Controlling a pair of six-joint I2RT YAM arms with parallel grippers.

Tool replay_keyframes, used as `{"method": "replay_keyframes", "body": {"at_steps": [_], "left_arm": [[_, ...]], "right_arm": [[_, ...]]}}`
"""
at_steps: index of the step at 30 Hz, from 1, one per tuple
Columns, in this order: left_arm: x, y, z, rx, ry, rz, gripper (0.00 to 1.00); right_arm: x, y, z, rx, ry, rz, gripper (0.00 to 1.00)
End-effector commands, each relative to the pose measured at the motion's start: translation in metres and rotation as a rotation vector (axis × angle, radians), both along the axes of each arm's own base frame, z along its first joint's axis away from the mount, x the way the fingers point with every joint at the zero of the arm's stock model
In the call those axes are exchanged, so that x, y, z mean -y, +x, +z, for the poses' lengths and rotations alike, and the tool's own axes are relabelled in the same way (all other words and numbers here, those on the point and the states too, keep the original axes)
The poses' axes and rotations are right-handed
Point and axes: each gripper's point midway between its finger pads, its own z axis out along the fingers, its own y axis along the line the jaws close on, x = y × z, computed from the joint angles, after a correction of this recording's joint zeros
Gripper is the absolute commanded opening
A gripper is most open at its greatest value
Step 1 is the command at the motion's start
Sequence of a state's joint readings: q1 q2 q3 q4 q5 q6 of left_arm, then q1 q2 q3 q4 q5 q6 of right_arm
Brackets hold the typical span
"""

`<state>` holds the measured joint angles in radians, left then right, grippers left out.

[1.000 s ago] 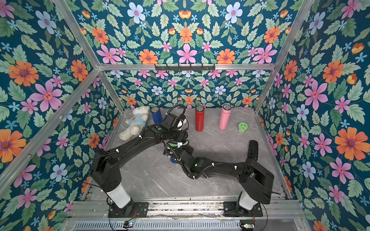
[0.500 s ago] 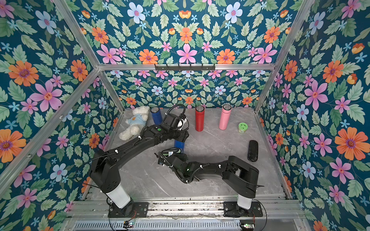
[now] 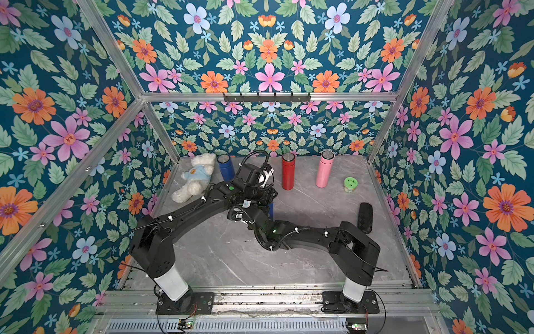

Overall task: Wipe the surface of the thermos
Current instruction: Wipe the dirt from the surface of the thermos.

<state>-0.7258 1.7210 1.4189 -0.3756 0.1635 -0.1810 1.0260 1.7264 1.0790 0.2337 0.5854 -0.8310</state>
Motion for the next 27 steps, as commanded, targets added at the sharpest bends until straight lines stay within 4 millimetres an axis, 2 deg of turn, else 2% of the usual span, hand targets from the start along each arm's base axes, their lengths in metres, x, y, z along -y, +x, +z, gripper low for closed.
{"method": "replay_keyframes", "body": {"at_steps": [1, 7, 9, 12, 14, 19, 22, 27], "left_arm": [[-0.017, -0.044, -0.038, -0.229, 0.104, -0.04, 0.0], [-0.017, -0.043, -0.041, -0.237, 0.119, -0.042, 0.0], [-0.018, -0.042, -0.041, -0.235, 0.124, -0.041, 0.0], [-0.019, -0.04, -0.039, -0.23, 0.125, -0.034, 0.0], [-0.02, -0.037, -0.037, -0.223, 0.124, -0.031, 0.0], [-0.03, -0.028, -0.031, -0.192, 0.129, -0.009, 0.0], [-0.033, -0.024, -0.026, -0.161, 0.101, -0.014, 0.0], [-0.026, -0.031, -0.022, -0.071, 0.019, -0.099, 0.0]], "right_arm": [[0.029, 0.02, 0.001, 0.103, -0.074, -0.14, 0.0], [0.033, -0.006, -0.074, 0.001, -0.163, -0.131, 0.0], [0.033, -0.014, -0.09, -0.017, -0.18, -0.128, 0.0], [0.031, -0.027, -0.101, -0.035, -0.184, -0.12, 0.0], [0.031, -0.037, -0.101, -0.041, -0.176, -0.116, 0.0], [0.043, -0.064, -0.08, -0.037, -0.123, -0.135, 0.0], [0.068, -0.08, -0.063, -0.101, -0.039, -0.195, 0.0], [0.109, -0.106, -0.042, -0.238, 0.145, -0.281, 0.0]]}}
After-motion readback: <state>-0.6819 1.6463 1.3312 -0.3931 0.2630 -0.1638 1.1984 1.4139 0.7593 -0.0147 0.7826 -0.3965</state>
